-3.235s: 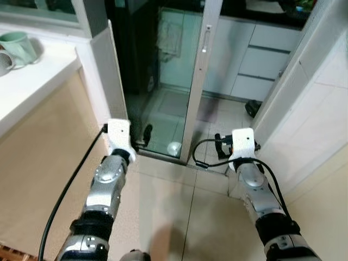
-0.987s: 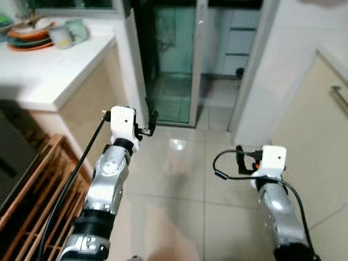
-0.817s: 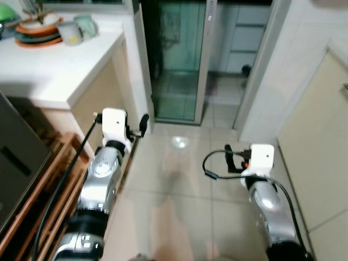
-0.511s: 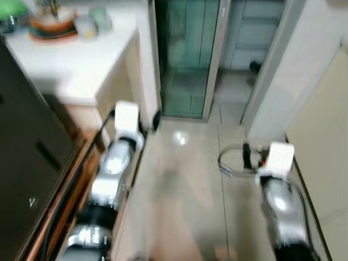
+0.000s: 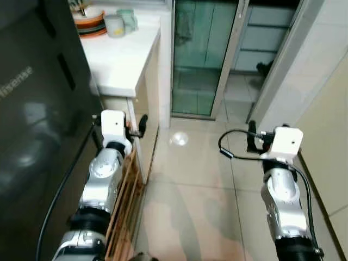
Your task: Restocking fridge
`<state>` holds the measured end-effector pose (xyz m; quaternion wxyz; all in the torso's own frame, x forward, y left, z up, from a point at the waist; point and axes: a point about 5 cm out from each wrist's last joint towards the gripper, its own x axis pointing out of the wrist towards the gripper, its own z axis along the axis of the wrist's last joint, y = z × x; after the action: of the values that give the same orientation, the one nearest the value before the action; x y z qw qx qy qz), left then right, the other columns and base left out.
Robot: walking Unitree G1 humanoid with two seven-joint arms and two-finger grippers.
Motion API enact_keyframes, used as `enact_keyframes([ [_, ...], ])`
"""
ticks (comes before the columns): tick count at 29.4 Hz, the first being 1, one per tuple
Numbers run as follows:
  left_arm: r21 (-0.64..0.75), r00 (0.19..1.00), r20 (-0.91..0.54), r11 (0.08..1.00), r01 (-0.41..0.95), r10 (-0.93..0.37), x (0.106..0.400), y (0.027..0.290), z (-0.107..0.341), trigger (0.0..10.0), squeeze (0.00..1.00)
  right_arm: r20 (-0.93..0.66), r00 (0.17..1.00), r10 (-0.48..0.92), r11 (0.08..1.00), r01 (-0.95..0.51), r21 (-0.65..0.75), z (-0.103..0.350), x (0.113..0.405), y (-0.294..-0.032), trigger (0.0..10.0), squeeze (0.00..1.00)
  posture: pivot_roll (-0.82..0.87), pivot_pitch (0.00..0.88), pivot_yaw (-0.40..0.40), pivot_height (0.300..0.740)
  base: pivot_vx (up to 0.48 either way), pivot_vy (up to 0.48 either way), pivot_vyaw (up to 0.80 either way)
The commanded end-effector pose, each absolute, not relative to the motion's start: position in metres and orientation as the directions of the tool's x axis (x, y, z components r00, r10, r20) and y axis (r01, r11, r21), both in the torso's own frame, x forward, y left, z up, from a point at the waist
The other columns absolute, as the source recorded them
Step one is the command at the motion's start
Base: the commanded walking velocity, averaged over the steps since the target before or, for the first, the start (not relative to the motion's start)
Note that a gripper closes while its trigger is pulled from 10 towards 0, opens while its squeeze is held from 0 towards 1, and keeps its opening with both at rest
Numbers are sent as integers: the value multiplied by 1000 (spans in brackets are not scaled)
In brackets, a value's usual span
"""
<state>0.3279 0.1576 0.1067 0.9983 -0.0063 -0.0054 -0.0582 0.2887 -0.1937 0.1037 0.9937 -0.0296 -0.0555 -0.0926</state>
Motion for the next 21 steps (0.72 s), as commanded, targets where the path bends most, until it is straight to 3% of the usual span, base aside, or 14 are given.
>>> enact_keyframes([
  [1,-26,992,9,992,125,-125,328,152,105,10000,0,112,976,-186,978,195,-69,103,287,-199,10000,0,-126,0,14,740,-349,0,0],
  [16,-5,989,34,990,142,-142,328,149,107,10000,0,77,980,-181,979,188,-85,98,290,-198,10000,0,-121,0,25,740,-357,0,0],
  [21,25,988,57,989,144,-145,329,150,111,10000,0,71,983,-170,981,176,-83,96,292,-195,10000,0,-110,0,21,740,0,0,0],
])
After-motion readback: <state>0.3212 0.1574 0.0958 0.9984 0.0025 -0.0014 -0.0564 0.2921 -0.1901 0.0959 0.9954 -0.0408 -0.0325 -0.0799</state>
